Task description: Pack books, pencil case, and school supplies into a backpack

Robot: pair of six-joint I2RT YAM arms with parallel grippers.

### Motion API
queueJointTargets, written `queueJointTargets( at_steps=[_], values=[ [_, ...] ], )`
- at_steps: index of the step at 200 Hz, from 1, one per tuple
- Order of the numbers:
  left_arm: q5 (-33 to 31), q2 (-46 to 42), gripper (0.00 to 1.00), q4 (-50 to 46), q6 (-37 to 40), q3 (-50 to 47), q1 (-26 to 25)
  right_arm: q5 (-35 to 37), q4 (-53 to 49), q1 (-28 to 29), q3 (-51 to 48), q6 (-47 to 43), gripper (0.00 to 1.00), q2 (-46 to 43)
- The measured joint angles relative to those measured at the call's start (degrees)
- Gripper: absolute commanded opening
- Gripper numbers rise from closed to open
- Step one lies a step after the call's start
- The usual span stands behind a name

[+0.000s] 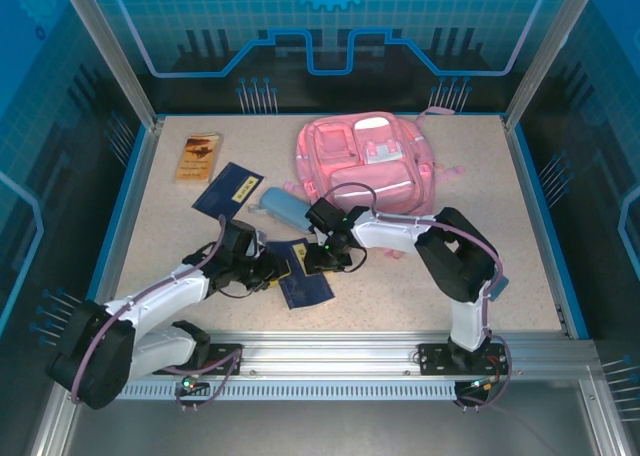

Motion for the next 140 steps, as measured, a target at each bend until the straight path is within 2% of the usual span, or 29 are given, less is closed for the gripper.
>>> queueJointTargets(
  at_steps=[20,42,72,102,140],
  values=[
    [-0.68,0.85,0.00,-2.32,1.16,1.81,0.00,-0.90,1.20,-0.07,-1.05,-0.24,0.47,-0.90],
    [-3.10,0.37,0.00,-6.86,3.08,4.98,-0.26,-1.99,3.23,-0.92,-3.19,0.24,0.66,-3.39],
    [-8.79,-4.09,0.00,-16.13,6.03,12.33,0.02,-2.60,5.99,-4.22,-7.08,1.07,0.82,-11.19],
    [-12.09,-7.98,0.00,-22.75,8.50,22.45,0.24,-3.02,10.54,-9.92,-9.16,2.60,0.89,-20.83],
    [-13.25,-7.50,0.00,-20.83,8.76,29.09,0.50,-9.27,19.56,-18.27,-9.99,6.36,0.97,-27.15]
  ],
)
